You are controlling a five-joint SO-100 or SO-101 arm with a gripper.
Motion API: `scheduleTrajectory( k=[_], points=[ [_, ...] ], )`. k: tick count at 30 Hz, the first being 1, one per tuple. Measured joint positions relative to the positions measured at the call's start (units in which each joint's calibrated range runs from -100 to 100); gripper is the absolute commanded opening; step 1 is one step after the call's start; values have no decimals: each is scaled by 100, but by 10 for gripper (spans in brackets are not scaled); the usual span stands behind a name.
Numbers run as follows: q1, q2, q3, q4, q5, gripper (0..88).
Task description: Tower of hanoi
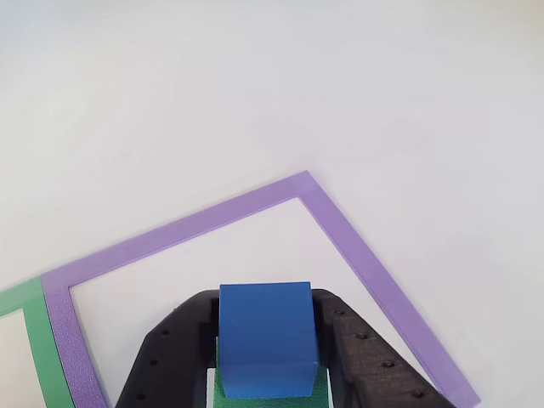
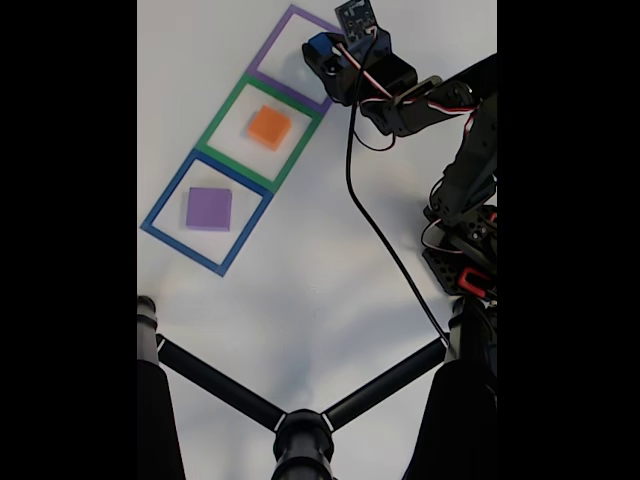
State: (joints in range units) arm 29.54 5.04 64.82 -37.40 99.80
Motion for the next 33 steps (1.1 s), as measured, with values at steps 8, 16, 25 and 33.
scheduleTrajectory(
  k=[8,16,25,33],
  points=[
    [0,218,-77,-190,20,155],
    [0,218,-77,-190,20,274],
    [0,-1226,-163,1456,20,283],
    [-117,-3552,-2383,6229,20,0]
  ],
)
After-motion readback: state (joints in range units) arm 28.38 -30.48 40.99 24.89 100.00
